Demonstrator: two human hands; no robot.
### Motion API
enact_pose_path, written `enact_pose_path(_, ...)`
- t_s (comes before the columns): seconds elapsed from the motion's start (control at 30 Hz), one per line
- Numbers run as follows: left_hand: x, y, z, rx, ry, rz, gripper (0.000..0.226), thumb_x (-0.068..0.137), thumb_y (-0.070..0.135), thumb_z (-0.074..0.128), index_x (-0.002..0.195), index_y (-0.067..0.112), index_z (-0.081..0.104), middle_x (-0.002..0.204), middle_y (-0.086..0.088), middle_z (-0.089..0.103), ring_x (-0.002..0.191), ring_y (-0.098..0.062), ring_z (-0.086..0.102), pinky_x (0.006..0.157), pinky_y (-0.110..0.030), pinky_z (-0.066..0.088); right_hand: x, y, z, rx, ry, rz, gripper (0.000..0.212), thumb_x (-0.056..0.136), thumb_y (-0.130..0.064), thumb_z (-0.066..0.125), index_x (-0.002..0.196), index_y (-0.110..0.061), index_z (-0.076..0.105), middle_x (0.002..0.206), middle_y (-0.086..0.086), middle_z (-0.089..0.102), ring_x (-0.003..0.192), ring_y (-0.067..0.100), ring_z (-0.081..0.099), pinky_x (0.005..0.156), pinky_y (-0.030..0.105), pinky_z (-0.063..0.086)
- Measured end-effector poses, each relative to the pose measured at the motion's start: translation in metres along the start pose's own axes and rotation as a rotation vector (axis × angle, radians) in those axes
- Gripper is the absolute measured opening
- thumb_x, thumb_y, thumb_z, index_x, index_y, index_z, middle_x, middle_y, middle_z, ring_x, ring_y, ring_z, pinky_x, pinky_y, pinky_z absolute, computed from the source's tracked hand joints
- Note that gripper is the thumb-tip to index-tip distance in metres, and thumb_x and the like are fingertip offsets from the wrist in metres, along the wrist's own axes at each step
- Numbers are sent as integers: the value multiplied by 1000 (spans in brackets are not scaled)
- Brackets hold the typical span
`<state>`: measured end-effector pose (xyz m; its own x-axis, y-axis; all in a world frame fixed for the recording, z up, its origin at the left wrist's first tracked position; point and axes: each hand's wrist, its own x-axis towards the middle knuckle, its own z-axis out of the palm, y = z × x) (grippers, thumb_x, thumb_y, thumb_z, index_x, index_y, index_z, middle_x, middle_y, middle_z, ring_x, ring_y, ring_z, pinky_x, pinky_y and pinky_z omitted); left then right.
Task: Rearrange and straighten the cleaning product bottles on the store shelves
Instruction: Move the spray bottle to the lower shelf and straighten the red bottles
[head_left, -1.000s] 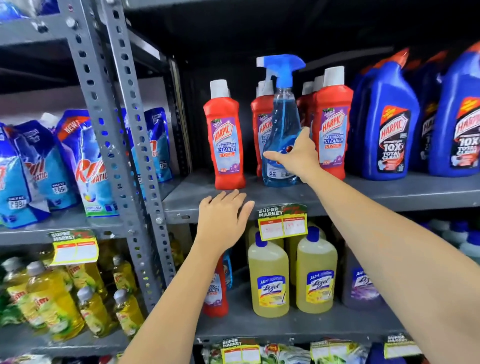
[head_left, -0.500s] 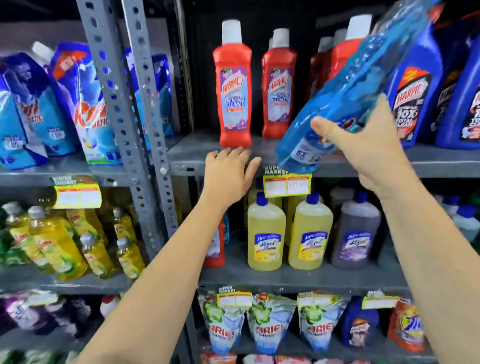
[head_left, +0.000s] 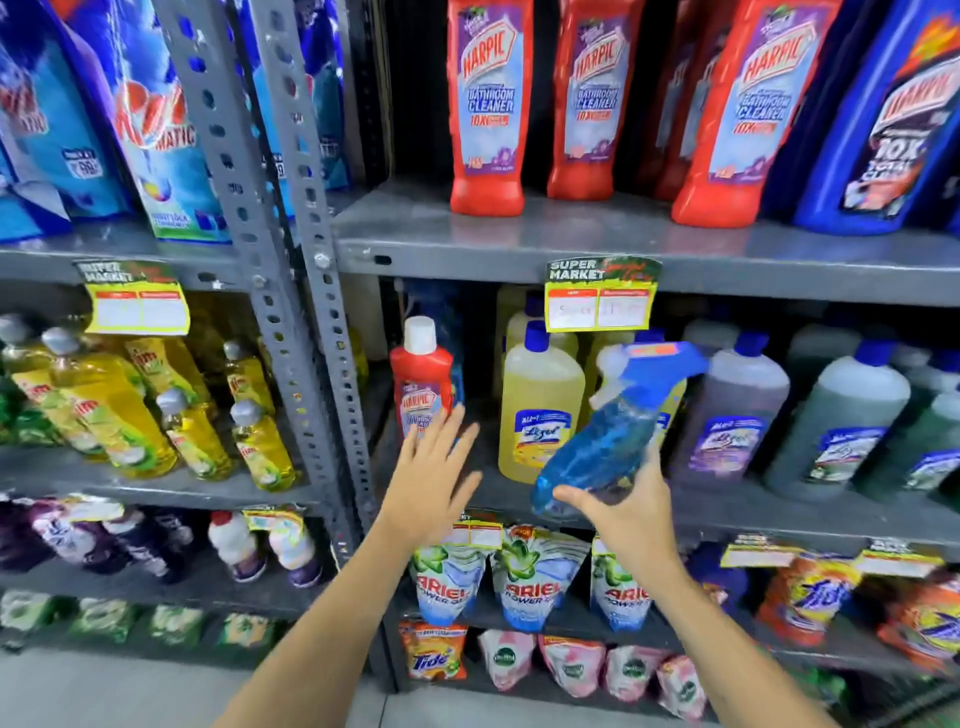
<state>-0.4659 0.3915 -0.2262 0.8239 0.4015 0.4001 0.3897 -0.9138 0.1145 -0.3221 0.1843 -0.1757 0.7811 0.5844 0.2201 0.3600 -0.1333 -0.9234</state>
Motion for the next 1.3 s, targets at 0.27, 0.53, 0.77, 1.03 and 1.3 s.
enact_pose_path(0.27, -20, -27, 68, 32, -407, -78, 99, 79, 79, -15, 155, 20, 7, 161, -4, 1, 149, -23, -4, 118, -52, 11, 38, 52, 35, -97, -24, 95, 73, 58, -46, 90, 113, -32, 43, 107, -11, 64, 101, 11, 65, 87, 39, 54)
enact_pose_path(0.53, -25, -28, 81, 5, -441, -61, 102, 77, 82, -12, 155, 19, 6, 160, -1, -5, 149, -19, -3, 120, -49, 0, 57, 66, 49, -159, 20, 70, 68, 62, -45, 88, 111, -25, 45, 102, -7, 62, 95, 13, 63, 79, 34, 51)
enact_pose_path(0.77, -28, -30, 85, -3, -418, -59, 91, 84, 77, 5, 155, 21, 6, 161, 0, -4, 148, -16, -5, 120, -49, 0, 58, 76, 48, -212, -54, 25, 97, 63, -36, 90, 141, -25, 33, 127, -6, 58, 112, 11, 57, 91, 36, 50)
enact_pose_path(1.03, -29, -29, 85, -19, -400, -64, 91, 83, 77, 6, 155, 22, 2, 160, 3, -10, 147, -13, -12, 118, -43, -10, 60, 74, 55, -198, -65, 17, 95, 63, -32, 91, 137, -28, 32, 123, -5, 62, 109, 10, 61, 83, 23, 46)
enact_pose_path(1.3, -30, -29, 85, -2, -385, -70, 93, 83, 78, 4, 155, 19, 6, 162, -1, -3, 148, -14, -10, 119, -46, -7, 30, 60, 51, -170, 212, -135, 92, 73, -42, 83, 146, -16, 33, 136, 2, 41, 128, 18, 44, 105, 33, 41)
